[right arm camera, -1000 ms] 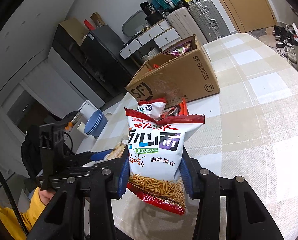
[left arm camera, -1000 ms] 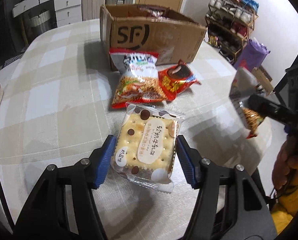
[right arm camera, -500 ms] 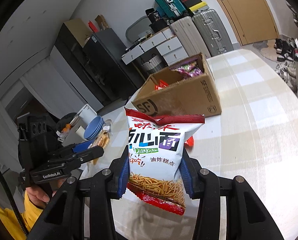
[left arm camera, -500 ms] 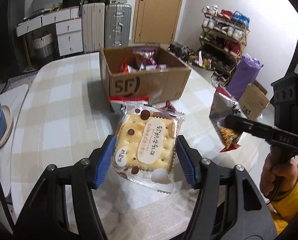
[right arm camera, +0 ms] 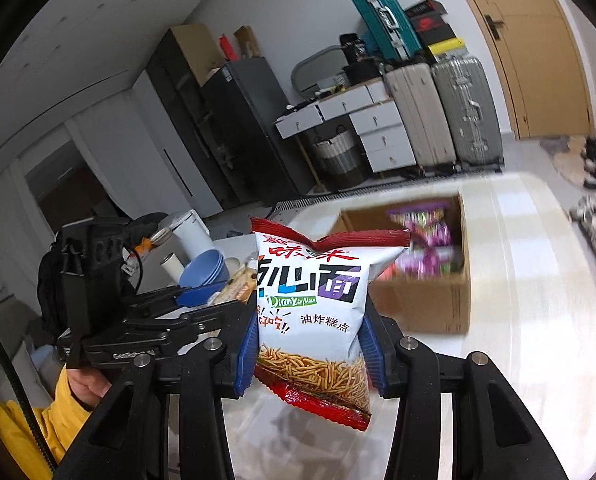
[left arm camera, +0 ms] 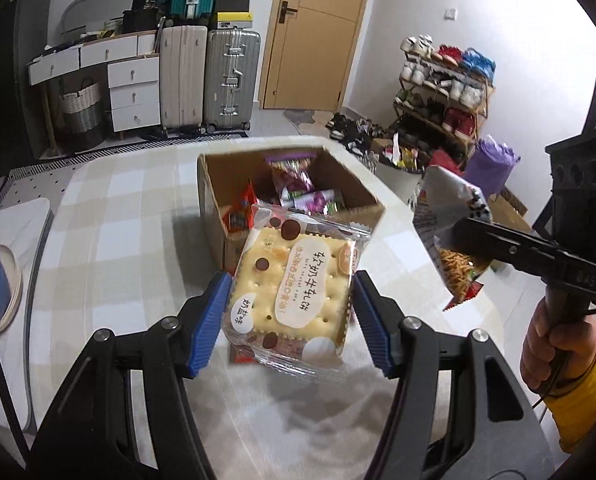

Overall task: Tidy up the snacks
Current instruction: 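Lift the noodle-snack bag and cracker pack over the box with both grippers, then open both grippers to drop the snacks into the box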

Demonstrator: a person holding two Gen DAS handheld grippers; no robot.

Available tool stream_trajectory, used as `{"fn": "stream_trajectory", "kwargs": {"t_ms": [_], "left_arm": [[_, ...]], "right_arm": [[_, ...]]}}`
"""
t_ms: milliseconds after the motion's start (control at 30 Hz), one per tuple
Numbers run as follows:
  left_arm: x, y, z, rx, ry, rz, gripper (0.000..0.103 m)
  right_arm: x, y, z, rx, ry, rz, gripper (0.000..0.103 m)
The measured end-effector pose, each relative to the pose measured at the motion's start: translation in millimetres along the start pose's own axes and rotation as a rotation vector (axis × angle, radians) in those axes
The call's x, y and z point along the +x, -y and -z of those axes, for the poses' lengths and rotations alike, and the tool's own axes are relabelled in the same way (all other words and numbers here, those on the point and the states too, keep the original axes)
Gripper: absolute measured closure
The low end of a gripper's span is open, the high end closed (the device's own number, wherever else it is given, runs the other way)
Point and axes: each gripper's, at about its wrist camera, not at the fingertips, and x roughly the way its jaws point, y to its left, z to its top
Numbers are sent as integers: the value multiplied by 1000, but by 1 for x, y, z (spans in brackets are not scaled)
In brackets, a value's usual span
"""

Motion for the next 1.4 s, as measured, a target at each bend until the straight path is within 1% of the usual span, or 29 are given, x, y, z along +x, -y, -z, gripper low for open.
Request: {"fn": "stream_trajectory", "kwargs": {"t_ms": [133, 233, 333, 433, 700, 833, 967, 1167, 1400], "left_arm": [[10, -11, -34, -21, 16, 2, 44], [26, -12, -63, -30, 33, -13, 44], [38, -18, -89, -36, 48, -20, 44], [51, -23, -114, -43, 67, -37, 44], [100, -24, -164, -51, 66, -45, 44], [124, -26, -183, -78, 62, -37, 44], [142, -30, -198, -83, 58, -30, 44], [162, -33, -202, -71, 46, -30, 44], [190, -36, -202, -67, 10, -37, 44]], "right_arm": [[4, -1, -33, -35, 28, -13, 58], [13, 3, -54, -62, 44, 4, 58], [26, 12, -70, -50, 44, 5, 58], [40, 22, -81, -48, 42, 20, 58], [79, 51, -100, -36, 23, 63, 58], [94, 63, -107, -26, 5, 72, 58], [103, 70, -109, -17, -6, 79, 58], [116, 73, -110, -16, -23, 88, 58], [122, 78, -105, -10, -38, 101, 58]]}}
